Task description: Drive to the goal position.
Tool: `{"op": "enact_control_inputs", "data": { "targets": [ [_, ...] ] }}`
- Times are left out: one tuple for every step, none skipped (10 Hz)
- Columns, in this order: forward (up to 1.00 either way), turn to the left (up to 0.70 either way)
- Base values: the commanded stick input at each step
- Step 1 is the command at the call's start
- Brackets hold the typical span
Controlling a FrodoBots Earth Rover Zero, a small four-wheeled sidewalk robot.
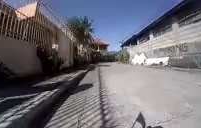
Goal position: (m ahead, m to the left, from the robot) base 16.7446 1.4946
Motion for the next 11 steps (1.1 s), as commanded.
{"op": "enact_control_inputs", "data": {
  "targets": [
    [0.7,-0.03],
    [0.7,-0.03],
    [0.7,-0.03],
    [0.7,-0.03],
    [0.7,-0.03],
    [0.7,-0.03],
    [0.7,-0.03],
    [0.7,-0.03],
    [0.7,-0.03],
    [0.7,-0.03],
    [0.7,-0.03]
  ]
}}
